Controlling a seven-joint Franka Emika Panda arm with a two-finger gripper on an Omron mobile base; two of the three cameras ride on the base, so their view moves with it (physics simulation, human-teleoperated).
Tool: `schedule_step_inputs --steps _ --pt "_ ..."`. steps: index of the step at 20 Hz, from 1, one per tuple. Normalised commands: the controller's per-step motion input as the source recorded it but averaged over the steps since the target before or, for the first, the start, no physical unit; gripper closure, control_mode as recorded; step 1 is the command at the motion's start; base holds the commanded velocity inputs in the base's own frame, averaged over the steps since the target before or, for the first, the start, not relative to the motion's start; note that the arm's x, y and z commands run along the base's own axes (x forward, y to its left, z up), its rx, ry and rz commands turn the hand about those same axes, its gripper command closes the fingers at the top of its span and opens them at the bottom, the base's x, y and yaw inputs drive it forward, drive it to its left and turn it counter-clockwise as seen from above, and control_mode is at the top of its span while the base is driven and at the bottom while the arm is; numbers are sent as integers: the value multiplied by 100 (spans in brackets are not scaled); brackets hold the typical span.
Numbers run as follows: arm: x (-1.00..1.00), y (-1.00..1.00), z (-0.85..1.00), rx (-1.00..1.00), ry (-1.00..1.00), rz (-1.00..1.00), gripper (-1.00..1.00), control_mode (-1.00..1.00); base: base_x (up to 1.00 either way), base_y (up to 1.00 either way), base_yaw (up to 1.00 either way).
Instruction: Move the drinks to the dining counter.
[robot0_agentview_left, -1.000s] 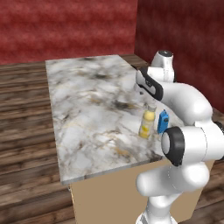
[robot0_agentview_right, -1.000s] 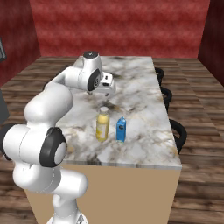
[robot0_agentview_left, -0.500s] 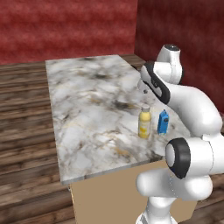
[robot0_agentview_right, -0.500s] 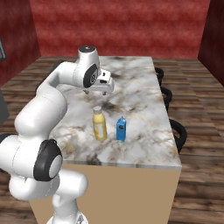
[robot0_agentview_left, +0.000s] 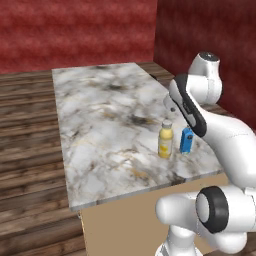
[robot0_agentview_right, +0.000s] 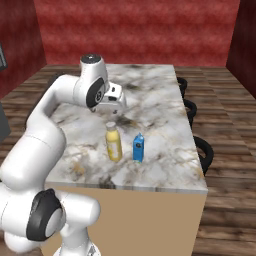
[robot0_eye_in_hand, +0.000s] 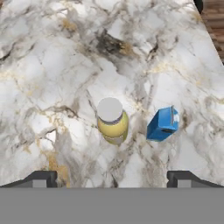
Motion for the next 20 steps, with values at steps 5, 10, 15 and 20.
schedule_step_inputs --steps 5,10,15,20 --pt "-44 5 28 0 -3 0 -100 -100 0 0 0" --pt "-42 5 20 0 -4 0 -100 -100 0 0 0" --pt "-37 8 7 -1 -6 0 -100 -100 0 0 0" --pt "-41 11 0 -3 -11 0 -100 -100 0 0 0"
